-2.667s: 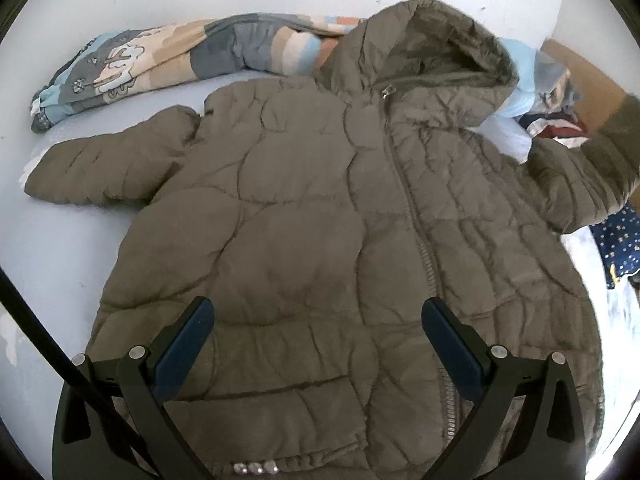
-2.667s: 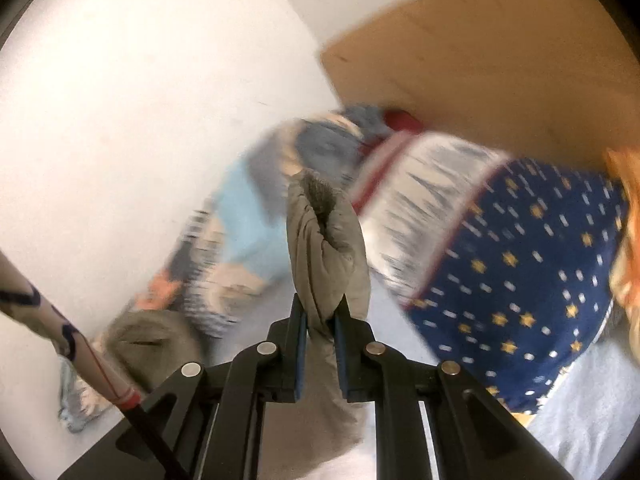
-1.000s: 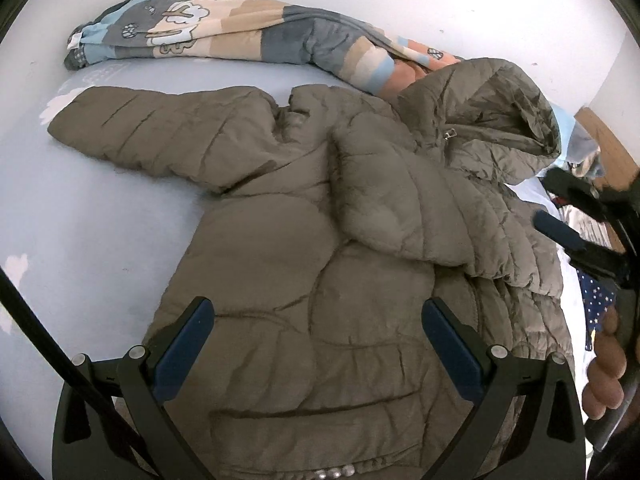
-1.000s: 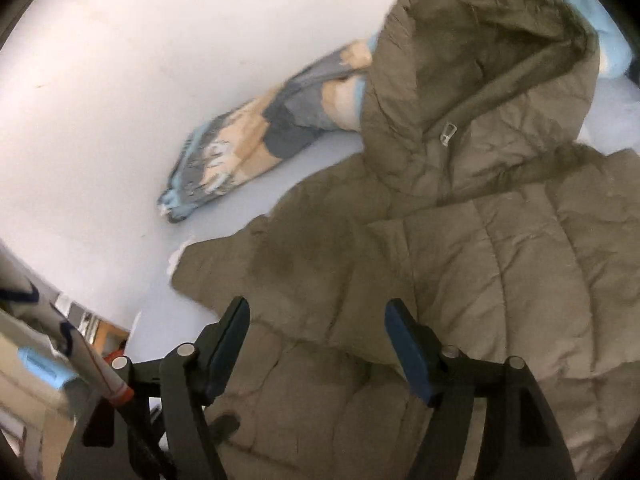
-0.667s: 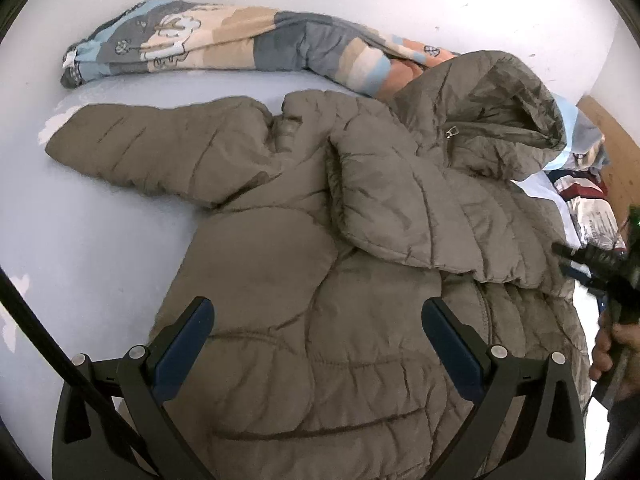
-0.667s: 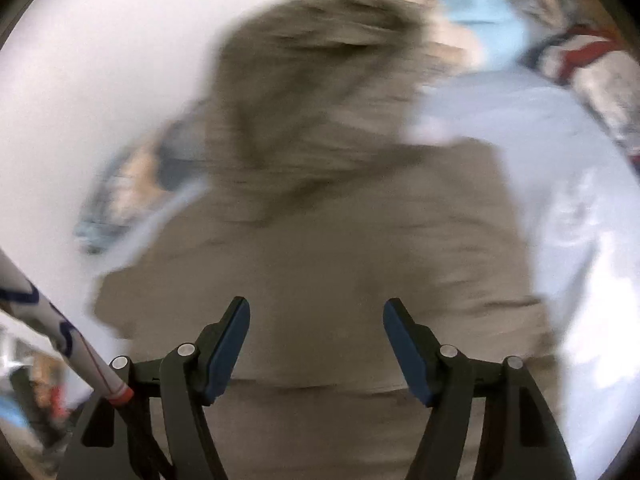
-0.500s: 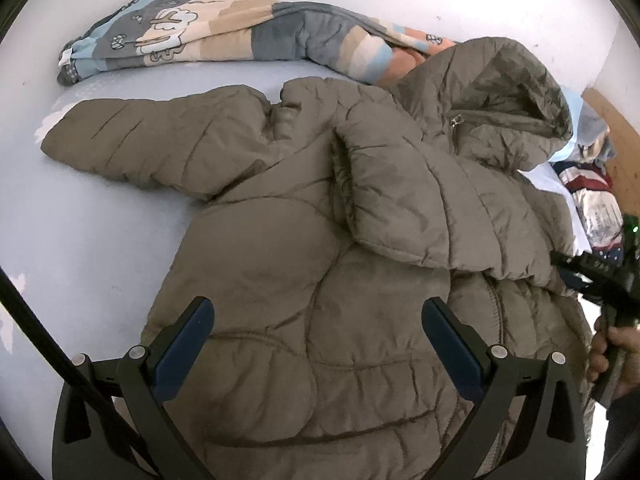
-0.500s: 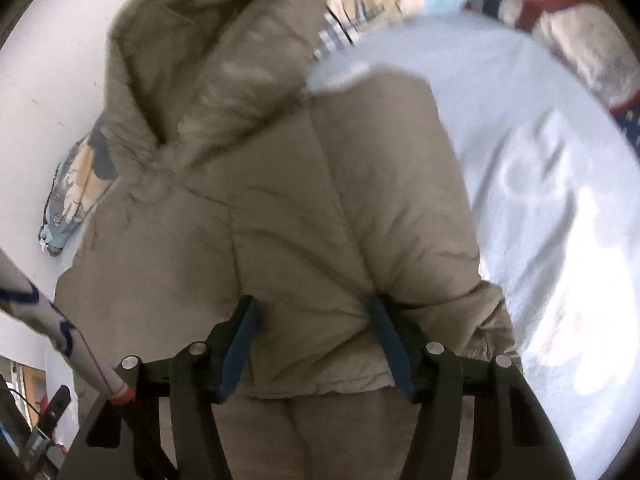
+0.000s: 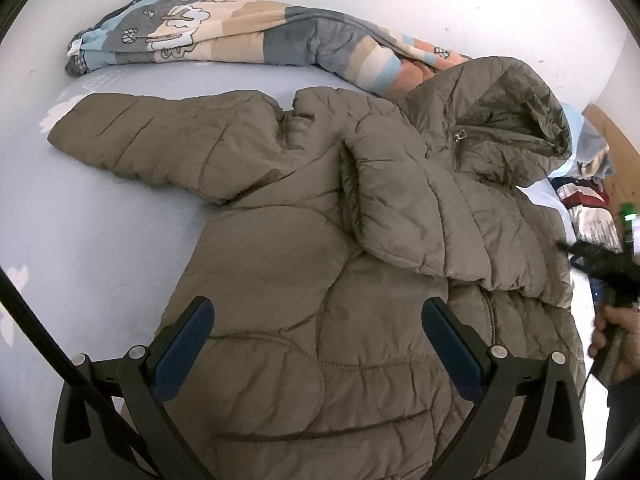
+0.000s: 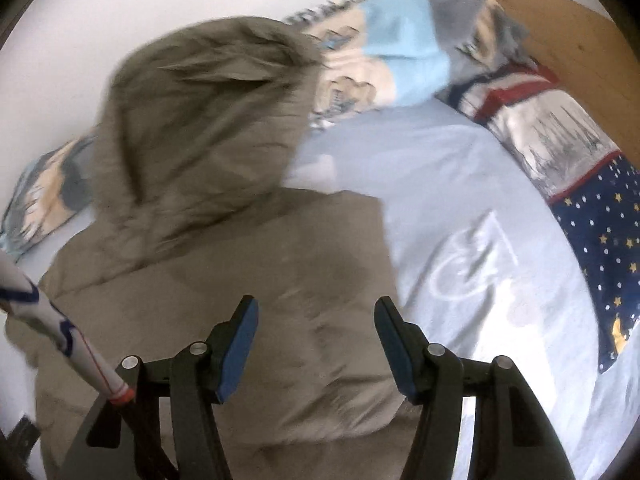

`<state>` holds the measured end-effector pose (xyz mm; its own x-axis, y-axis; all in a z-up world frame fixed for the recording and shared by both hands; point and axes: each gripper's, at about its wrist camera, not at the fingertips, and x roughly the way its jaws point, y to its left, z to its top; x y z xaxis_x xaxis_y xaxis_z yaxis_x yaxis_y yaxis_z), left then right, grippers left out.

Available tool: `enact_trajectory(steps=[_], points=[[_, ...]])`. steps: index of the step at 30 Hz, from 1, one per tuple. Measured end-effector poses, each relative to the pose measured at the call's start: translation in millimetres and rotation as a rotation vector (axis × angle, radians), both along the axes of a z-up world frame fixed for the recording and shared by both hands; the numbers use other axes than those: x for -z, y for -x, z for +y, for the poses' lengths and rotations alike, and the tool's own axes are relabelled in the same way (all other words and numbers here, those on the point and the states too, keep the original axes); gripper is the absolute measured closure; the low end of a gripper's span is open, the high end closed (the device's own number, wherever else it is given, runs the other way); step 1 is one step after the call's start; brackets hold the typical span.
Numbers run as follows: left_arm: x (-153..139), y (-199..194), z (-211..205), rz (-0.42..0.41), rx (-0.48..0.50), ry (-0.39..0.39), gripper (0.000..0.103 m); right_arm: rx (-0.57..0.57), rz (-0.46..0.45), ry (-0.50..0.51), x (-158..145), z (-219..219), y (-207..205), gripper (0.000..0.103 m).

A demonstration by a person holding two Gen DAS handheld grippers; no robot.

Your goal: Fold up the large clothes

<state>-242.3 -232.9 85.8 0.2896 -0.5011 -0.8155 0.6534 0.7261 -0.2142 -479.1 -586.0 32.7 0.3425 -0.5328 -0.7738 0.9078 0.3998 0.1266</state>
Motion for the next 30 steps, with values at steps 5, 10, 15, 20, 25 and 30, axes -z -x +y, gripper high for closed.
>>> enact_trajectory(steps=[5, 10, 15, 20, 25, 30], points=[[2, -3, 0, 0.007, 0.001, -0.016, 0.0, -0.021, 0.056, -0.153, 36, -17, -5, 0.037], [-5, -4, 7, 0.014, -0.014, 0.009, 0.0, -0.039, 0.024, 0.006, -9, 34, -20, 0.037], [-8, 0, 7, -0.015, -0.006, -0.005, 0.0, -0.27, 0.009, -0.019, -7, 103, -87, 0.037], [0, 2, 2, -0.025, 0.005, -0.066, 0.0, -0.308, 0.188, -0.011, 30, 128, -128, 0.034], [-8, 3, 3, -0.059, 0.015, -0.055, 0.0, -0.314, 0.107, 0.004, -8, 152, -110, 0.034], [-9, -4, 8, -0.03, -0.001, -0.037, 0.0, -0.309, 0.03, 0.073, -45, 210, -55, 0.029]])
